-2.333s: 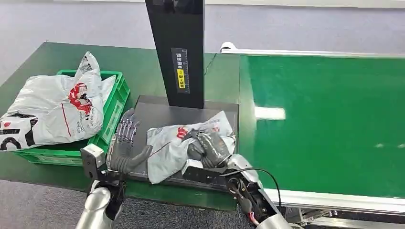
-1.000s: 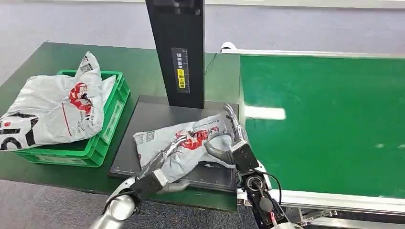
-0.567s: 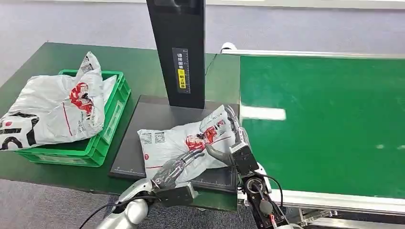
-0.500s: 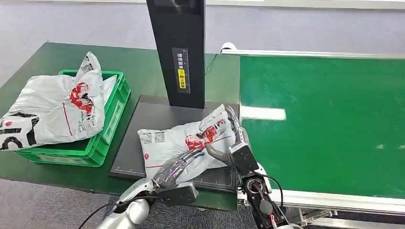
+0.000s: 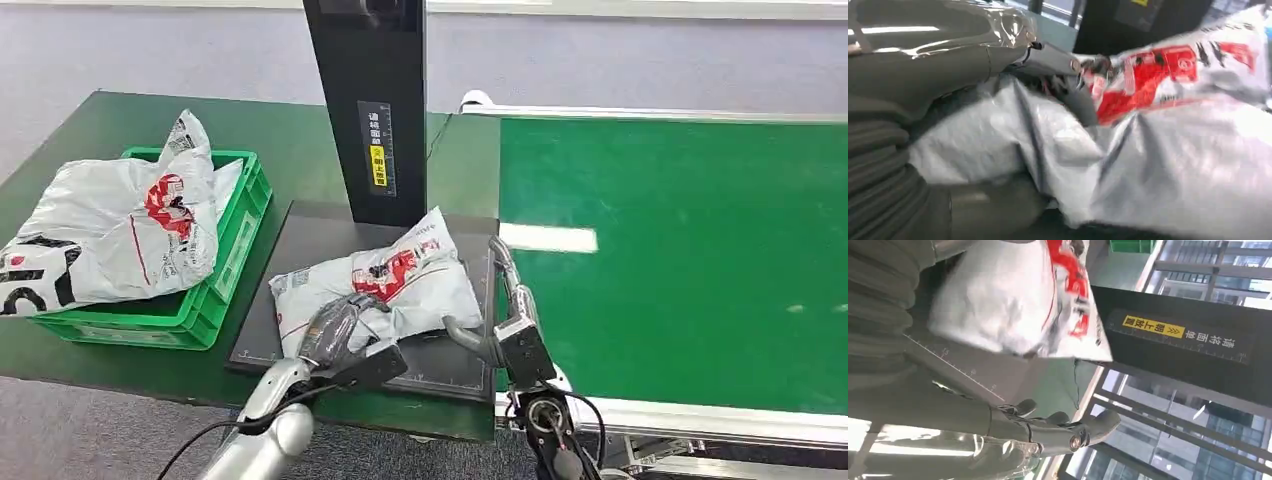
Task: Moved the parcel from conveyor to table for the left to box.
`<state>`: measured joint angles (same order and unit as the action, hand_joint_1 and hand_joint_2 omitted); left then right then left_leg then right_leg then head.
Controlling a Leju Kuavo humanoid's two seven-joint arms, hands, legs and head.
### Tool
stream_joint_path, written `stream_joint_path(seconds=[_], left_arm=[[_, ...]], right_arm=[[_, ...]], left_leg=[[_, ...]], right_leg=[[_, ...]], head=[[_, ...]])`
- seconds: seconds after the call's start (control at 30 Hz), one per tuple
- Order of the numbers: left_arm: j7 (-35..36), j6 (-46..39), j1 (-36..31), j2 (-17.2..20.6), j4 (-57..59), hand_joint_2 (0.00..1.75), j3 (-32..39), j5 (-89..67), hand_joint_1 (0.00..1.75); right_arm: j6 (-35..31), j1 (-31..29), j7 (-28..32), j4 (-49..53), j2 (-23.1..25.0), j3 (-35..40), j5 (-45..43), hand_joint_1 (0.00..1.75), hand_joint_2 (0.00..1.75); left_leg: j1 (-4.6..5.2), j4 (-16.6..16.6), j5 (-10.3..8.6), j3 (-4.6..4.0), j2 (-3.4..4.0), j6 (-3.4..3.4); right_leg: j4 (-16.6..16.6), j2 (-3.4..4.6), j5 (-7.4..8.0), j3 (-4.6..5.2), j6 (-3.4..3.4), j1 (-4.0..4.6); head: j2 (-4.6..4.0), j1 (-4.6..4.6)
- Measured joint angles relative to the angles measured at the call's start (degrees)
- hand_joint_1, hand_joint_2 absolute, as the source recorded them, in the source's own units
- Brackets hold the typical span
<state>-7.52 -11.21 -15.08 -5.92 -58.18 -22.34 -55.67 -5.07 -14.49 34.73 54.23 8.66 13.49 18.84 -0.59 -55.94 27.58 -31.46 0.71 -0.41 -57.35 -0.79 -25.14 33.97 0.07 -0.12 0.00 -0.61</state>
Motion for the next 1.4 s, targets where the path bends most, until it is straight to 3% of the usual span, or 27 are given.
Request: stream_joint_path(seconds=[0.6,0.87,1.13,1.4], left_arm=[[-4.5,-5.7,0.4,-0.4,0.4,1.75,3.8,3.0,1.75],[-12.0,-11.9,2.1,-0.3,-3.5,1.75,5.7,9.0,1.75],[-25.3,-24.0,4.6,-0.2,-14.9,1.75,8.2,19.4,1.75],[-31.9,-28.4,6.4,0.0,-23.9,1.75,9.3,20.6,1.75]], right_arm=[[0.1,0.1,0.7,0.3,-0.3,-1.1,-0.2,0.0,1.75],[0.1,0.4,1.0,0.9,-0.5,-1.4,-0.8,0.0,1.75],[-0.6,0.4,1.9,0.9,-0.8,-1.4,-2.3,0.0,1.75],[-0.8,-0.6,2.3,0.3,-0.8,-1.0,-3.2,0.0,1.75]], left_leg=[[0.0,0.0,0.0,-0.01,0.0,0.0],[0.01,0.0,0.0,-0.18,-0.01,0.0],[0.01,0.0,0.0,-0.32,-0.03,0.0],[0.01,0.0,0.0,-0.32,-0.04,0.01]], right_leg=[[0.0,0.0,0.0,0.01,0.0,0.0],[0.0,-0.01,0.0,0.17,0.01,-0.01],[0.0,-0.01,-0.01,0.3,0.01,-0.01],[0.0,-0.01,-0.01,0.29,0.01,-0.01]], head=[[0.0,0.0],[0.0,0.02],[0.0,0.0],[0.0,0.0]])
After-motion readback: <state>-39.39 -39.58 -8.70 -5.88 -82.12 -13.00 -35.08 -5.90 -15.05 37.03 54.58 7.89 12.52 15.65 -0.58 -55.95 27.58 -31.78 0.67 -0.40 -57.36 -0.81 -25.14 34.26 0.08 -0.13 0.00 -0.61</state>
